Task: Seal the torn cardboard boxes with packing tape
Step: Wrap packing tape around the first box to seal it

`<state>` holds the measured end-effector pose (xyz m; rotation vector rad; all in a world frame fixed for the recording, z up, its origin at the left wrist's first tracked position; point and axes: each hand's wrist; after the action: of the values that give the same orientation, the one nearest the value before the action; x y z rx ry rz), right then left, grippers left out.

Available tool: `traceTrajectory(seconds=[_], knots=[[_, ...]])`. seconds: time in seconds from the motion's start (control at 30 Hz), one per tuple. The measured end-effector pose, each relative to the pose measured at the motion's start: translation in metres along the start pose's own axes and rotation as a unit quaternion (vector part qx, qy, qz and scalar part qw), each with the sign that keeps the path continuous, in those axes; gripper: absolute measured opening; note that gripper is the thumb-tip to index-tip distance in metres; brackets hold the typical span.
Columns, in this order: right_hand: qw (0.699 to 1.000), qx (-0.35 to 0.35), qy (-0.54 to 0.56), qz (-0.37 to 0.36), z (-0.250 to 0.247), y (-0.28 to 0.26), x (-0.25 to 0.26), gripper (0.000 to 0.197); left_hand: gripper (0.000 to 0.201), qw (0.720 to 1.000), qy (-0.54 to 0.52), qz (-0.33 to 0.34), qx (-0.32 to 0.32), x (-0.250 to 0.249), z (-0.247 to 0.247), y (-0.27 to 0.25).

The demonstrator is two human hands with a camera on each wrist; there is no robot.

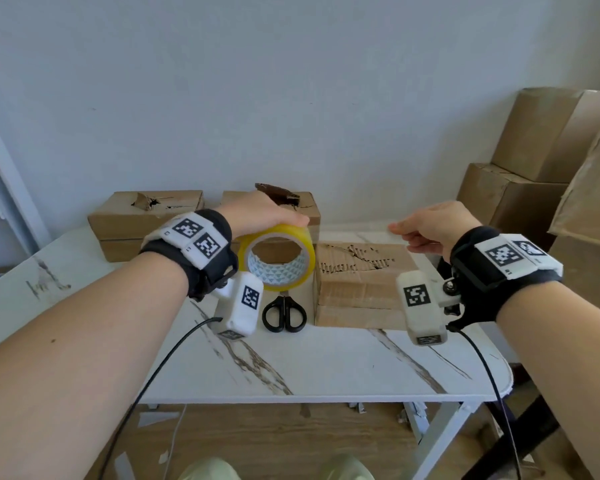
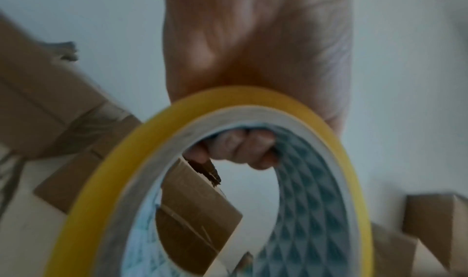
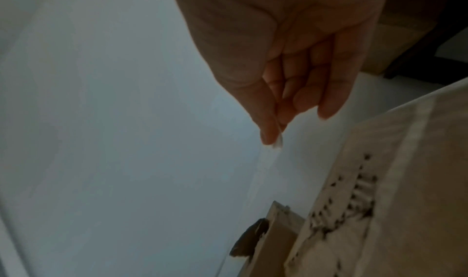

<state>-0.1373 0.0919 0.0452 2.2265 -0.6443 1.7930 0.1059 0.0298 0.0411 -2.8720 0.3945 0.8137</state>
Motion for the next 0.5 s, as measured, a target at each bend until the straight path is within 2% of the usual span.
traceTrajectory(seconds=[0.07, 0.13, 0.23, 0.37, 0.5], knots=[[1.000, -0.003, 0.002, 0.014, -0.004, 0.002, -0.006, 0.018, 0.035, 0.995, -0.098, 0.005, 0.018, 0.000, -0.001, -0.001], [1.000, -0.002, 0.003, 0.030, -0.006, 0.005, -0.011, 0.018, 0.033, 0.994, -0.108, 0.007, 0.022, -0.002, -0.003, 0.000], [0.999, 0.004, -0.012, 0.045, -0.007, 0.007, -0.016, 0.018, 0.030, 1.000, 0.005, -0.011, 0.010, -0.007, -0.002, 0.005], [0.998, 0.012, 0.002, 0.068, -0.021, 0.006, -0.022, 0.014, 0.047, 0.980, 0.195, -0.026, 0.006, -0.003, 0.006, 0.010], [0.998, 0.002, -0.009, 0.068, -0.032, 0.012, -0.030, 0.015, 0.050, 0.977, 0.210, -0.033, 0.032, 0.001, 0.015, 0.013]])
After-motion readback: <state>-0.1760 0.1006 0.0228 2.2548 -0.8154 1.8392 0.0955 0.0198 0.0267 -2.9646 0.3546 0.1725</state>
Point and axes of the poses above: each hand's wrist, its own y-axis towards the middle knuckle, its own z-axis out of the palm, x = y × z, and after that the axes turned 11 degrees about y, right-handed
